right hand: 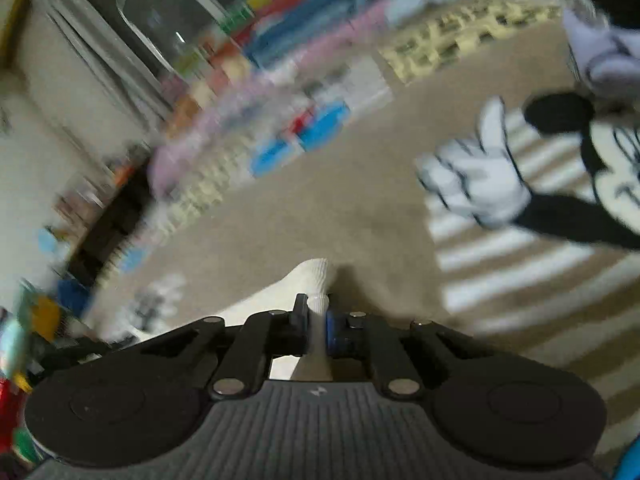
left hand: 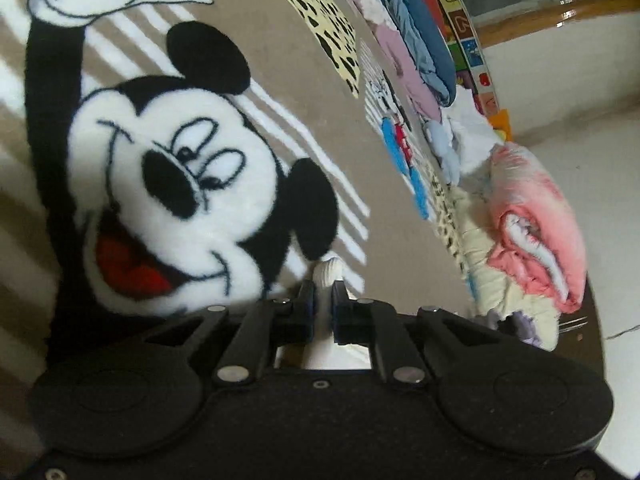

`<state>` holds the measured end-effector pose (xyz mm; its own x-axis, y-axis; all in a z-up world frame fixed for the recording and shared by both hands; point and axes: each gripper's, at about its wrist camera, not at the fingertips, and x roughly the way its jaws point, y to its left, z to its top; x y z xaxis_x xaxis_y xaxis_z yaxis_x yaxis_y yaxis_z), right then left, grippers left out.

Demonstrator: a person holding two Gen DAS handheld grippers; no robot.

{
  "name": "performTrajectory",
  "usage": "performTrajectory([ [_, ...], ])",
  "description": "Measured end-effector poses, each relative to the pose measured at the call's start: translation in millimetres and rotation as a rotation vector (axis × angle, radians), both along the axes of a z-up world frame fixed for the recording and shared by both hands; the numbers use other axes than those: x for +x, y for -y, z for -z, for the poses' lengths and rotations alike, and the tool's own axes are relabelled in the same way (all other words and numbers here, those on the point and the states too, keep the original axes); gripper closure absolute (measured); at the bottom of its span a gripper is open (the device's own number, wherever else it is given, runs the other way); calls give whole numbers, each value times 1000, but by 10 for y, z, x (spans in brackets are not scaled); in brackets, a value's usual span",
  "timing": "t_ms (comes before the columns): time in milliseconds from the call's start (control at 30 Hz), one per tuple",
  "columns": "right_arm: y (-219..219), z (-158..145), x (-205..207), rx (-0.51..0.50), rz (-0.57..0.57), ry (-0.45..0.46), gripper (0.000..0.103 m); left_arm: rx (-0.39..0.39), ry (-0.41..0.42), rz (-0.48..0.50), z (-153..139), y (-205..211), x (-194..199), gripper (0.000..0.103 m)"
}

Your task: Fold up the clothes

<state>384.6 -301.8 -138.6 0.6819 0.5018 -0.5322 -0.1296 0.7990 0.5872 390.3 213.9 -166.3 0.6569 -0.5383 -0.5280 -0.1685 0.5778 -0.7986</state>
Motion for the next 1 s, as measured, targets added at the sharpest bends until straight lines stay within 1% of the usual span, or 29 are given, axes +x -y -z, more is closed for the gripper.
performTrajectory([
  [33, -9, 19, 7, -12, 1, -9, 93, 8, 2, -2, -3, 2, -3, 89],
  [133, -35, 76, 27, -48, 4, -35, 88, 71, 36, -28, -88, -15, -68, 89],
  [167, -42, 92, 33, -61, 5, -43, 80, 93, 51, -45, -129, -36, -104, 89],
  [233, -16, -14, -20, -110, 28, -24, 70, 174, 85, -64, -267, -45, -192, 89],
  [267, -2, -68, -47, -135, 40, -15, 70, 209, 118, -49, -343, -17, -239, 89],
  [333, 18, -200, -119, -166, 36, 33, 70, 261, 186, 3, -492, 70, -334, 89],
  [367, 15, -271, -155, -181, 26, 59, 70, 277, 211, 39, -545, 147, -367, 89],
  [433, -27, -371, -187, -181, -21, 99, 70, 315, 252, 130, -608, 345, -407, 89],
  [500, -143, -421, -196, -188, -97, 121, 71, 375, 249, 200, -564, 564, -357, 89],
  [533, -249, -397, -169, -234, -118, 109, 75, 424, 211, 211, -492, 633, -296, 89],
  [567, -353, -370, -141, -281, -138, 96, 74, 481, 154, 209, -398, 681, -220, 96],
  [600, -405, -270, -86, -322, -147, 64, 74, 492, 107, 184, -307, 661, -158, 98],
  [667, -505, -74, 22, -403, -165, -1, 79, 332, 43, 88, -227, 453, -111, 99],
  [700, -486, -103, 19, -390, -154, -8, 79, 315, 45, 66, -261, 408, -122, 100],
  [767, -448, -163, 13, -366, -131, -22, 81, 336, 117, 72, -404, 408, -187, 98],
  [833, -405, -249, -46, -349, -124, 1, 80, 304, 158, 99, -477, 411, -212, 98],
  [867, -378, -290, -80, -340, -119, 16, 77, 293, 177, 119, -498, 435, -221, 98],
  [900, -377, -323, -85, -318, -122, 35, 77, 306, 182, 128, -510, 479, -205, 98],
  [933, -375, -355, -90, -296, -124, 54, 77, 326, 145, 116, -464, 499, -150, 98],
  [967, -374, -386, -94, -274, -127, 73, 77, 346, 90, 96, -390, 503, -81, 94],
  [1000, -407, -363, -59, -282, -130, 72, 78, 365, 35, 75, -315, 506, -13, 94],
])
